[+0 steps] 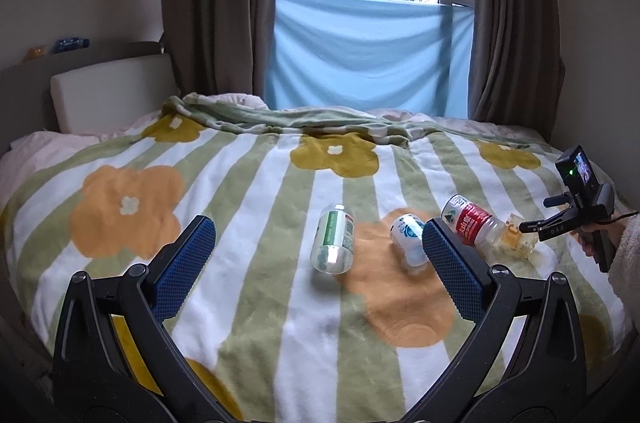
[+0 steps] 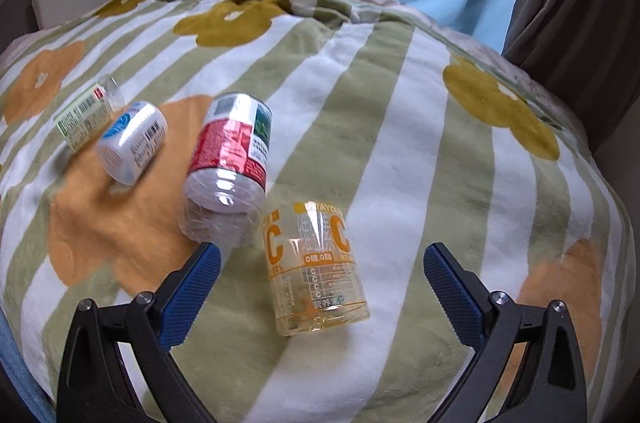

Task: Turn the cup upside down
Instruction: 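Move the right tool down to the clear orange-print bottle and close on it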

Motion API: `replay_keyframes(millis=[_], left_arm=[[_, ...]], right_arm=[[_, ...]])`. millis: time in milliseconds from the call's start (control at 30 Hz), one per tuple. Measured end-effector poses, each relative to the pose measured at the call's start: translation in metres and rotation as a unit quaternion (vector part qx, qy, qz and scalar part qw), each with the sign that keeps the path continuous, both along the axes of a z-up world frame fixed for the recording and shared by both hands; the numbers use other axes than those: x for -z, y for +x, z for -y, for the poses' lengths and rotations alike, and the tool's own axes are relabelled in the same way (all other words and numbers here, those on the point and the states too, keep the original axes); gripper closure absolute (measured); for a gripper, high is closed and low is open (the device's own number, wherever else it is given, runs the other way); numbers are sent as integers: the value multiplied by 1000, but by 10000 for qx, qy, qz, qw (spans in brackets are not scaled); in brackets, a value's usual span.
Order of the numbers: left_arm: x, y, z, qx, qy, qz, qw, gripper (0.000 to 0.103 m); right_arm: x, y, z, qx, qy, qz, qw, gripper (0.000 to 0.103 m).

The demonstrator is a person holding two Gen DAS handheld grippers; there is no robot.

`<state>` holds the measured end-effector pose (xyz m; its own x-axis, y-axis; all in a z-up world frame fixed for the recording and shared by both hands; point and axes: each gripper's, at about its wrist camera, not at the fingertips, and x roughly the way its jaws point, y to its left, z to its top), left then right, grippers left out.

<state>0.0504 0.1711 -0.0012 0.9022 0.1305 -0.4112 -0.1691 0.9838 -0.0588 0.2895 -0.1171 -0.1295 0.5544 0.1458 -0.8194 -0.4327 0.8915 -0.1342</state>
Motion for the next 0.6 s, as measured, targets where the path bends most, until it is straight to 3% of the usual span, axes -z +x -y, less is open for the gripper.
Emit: replay_keyframes(millis=[133,233,433,600], left_arm=[[4,7,1,-2,-40,-129,9999,0],[6,9,2,-14,-14,-159,9999,0],[6,10,0,-15,-78,-175,9998,0],[4,3,2,12,-97,-115,9999,0]], right_arm=[[22,11,-1,-146,-204,-421,9988,11],[31,13,-3,-241,-249,-623,9975,23],[39,15,-7,-236,-446,-733,9960,46],[29,10,-2,-71,-278,-706,9971,47]])
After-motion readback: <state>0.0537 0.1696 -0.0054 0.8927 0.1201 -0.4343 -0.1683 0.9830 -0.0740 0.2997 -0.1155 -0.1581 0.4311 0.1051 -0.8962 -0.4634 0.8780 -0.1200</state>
